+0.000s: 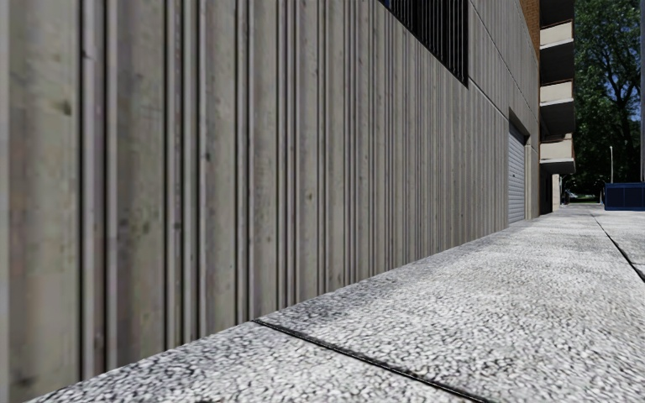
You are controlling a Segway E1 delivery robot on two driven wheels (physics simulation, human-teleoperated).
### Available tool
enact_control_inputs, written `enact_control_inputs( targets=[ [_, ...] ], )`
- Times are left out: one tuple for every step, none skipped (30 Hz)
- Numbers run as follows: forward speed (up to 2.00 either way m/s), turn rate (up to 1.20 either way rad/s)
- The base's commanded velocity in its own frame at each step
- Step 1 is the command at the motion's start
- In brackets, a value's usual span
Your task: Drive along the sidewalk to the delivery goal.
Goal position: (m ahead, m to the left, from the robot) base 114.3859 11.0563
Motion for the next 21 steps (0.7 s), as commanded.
enact_control_inputs(
  targets=[
    [2.0, -0.79],
    [2.0, -0.79],
    [2.0, -0.9],
    [2.0, -0.92],
    [2.0, -0.92],
    [2.0, -0.92],
    [2.0, -0.92],
    [2.0, -0.92],
    [2.0, -0.92],
    [2.0, -0.92],
    [2.0, -0.92],
    [2.0, -0.92],
    [2.0, -0.92],
    [2.0, -0.91],
    [2.0, -0.91],
    [2.0, -0.87],
    [2.0, -0.87],
    [2.0, -0.83],
    [2.0, -0.79],
    [2.0, -0.79],
    [2.0, -0.76]
  ],
)
